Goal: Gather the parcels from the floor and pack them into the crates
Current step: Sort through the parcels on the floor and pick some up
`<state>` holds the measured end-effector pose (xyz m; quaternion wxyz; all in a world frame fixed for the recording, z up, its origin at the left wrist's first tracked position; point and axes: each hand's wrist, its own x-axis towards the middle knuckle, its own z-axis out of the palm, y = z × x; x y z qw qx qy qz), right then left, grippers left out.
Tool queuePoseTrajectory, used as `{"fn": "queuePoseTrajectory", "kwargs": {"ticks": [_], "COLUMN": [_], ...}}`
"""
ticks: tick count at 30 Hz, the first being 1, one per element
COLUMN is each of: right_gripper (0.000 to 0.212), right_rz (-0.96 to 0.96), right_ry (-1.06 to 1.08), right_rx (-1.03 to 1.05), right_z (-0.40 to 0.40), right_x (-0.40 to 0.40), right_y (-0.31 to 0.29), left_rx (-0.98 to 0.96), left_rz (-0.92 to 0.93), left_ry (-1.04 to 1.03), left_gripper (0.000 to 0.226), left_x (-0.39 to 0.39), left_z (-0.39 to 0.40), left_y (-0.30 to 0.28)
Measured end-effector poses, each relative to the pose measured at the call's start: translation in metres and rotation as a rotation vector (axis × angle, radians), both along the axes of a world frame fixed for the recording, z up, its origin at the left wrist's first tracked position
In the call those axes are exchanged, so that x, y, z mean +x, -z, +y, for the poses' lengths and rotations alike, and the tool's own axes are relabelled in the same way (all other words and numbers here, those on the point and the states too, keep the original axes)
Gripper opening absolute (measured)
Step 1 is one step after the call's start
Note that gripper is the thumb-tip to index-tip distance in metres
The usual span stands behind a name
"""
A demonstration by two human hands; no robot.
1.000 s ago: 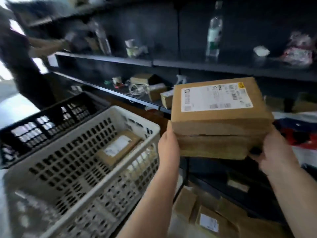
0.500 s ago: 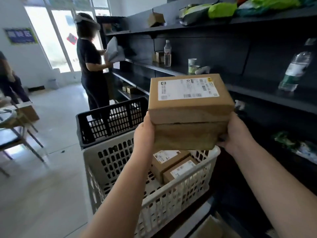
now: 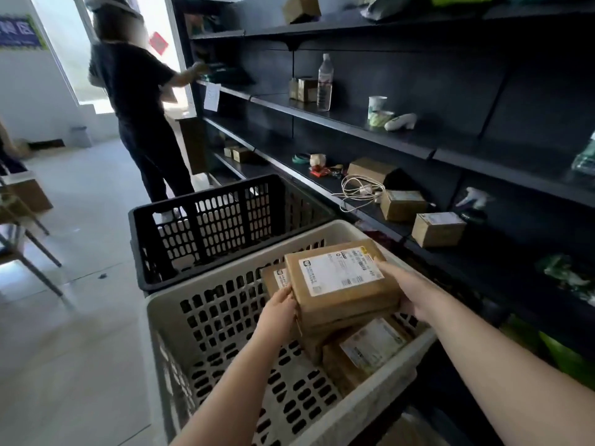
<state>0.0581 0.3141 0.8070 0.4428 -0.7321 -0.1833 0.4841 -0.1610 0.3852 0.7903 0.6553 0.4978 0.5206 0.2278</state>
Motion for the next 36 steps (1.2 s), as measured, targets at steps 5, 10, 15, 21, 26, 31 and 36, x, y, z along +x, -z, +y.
{"fn": "queuePoseTrajectory", "kwargs": {"ticks": [5, 10, 15, 21, 26, 31, 36], "right_gripper": [0.074, 0.076, 0.050, 0.041, 0.026, 0.027, 0.029], "right_rz": [-0.249, -0.732, -1.009, -1.141, -1.194, -1.128, -1.132], "right_ry": [-0.021, -0.234, -0.398, -0.270, -0.045, 0.093, 0.117], "right_rx": [-0.170, -0.389, -0.439, -0.191, -0.071, -0.109, -0.204], "right_z": [-0.007, -0.019, -0.037, -0.059, -0.107, -0.163, -0.219], "right_x": [0.016, 0.008, -0.012, -0.032, -0.027, -0.015, -0.012], "right_y": [-0.004, -0.015, -0.007, 0.004, 0.005, 0.009, 0.030], "left_rx": [-0.005, -0.114, 0.094, -0.057, -0.172, 0.120, 0.880], "left_rz": [0.058, 0.205, 0.415, 0.332, 0.292, 0.439, 0.572], "left_ry": [0.136, 0.400, 0.078, 0.123, 0.168, 0.079, 0.452], "left_gripper": [0.038, 0.048, 0.060, 0.094, 0.098, 0.073, 0.048], "left_x": [-0.001, 0.009, -0.002, 0.019, 0.077, 0.072, 0.128], "left_z": [-0.012, -0.025, 0.011, 0.018, -0.007, -0.012, -0.093], "left_y": [0.001, 0.031, 0.055, 0.056, 0.039, 0.035, 0.018]}}
